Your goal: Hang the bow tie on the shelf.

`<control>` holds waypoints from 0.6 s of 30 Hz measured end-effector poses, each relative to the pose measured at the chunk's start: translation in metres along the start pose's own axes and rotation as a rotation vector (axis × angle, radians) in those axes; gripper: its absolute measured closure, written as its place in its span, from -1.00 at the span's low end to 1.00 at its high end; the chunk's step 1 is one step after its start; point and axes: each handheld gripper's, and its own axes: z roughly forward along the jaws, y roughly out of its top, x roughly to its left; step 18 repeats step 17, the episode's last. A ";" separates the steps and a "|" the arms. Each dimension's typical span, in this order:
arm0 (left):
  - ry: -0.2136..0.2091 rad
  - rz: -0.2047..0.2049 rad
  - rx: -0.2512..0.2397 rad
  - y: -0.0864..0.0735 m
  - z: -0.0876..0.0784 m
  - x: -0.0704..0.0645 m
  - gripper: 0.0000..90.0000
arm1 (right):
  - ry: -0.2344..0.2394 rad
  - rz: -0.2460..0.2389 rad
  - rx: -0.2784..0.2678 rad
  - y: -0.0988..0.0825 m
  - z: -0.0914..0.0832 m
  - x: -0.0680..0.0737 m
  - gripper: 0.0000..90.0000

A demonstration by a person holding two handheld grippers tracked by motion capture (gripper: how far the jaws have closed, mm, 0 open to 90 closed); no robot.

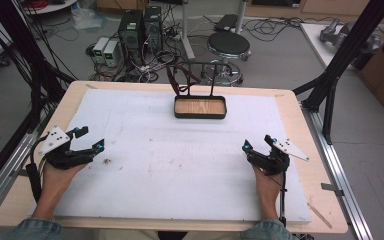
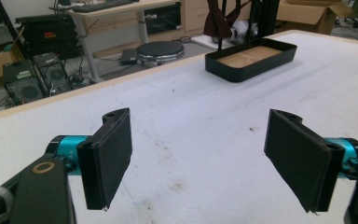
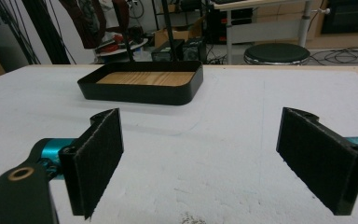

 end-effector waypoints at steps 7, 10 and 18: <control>0.004 -0.002 0.015 -0.005 0.001 -0.002 -0.47 | 0.001 0.001 0.000 0.000 0.000 0.000 -0.69; 0.001 0.000 0.018 -0.005 0.001 -0.003 -0.48 | 0.002 0.002 -0.001 0.000 0.000 0.000 -0.69; -0.003 -0.010 0.026 -0.008 0.003 -0.002 -0.47 | 0.002 -0.001 0.000 0.000 0.000 0.000 -0.69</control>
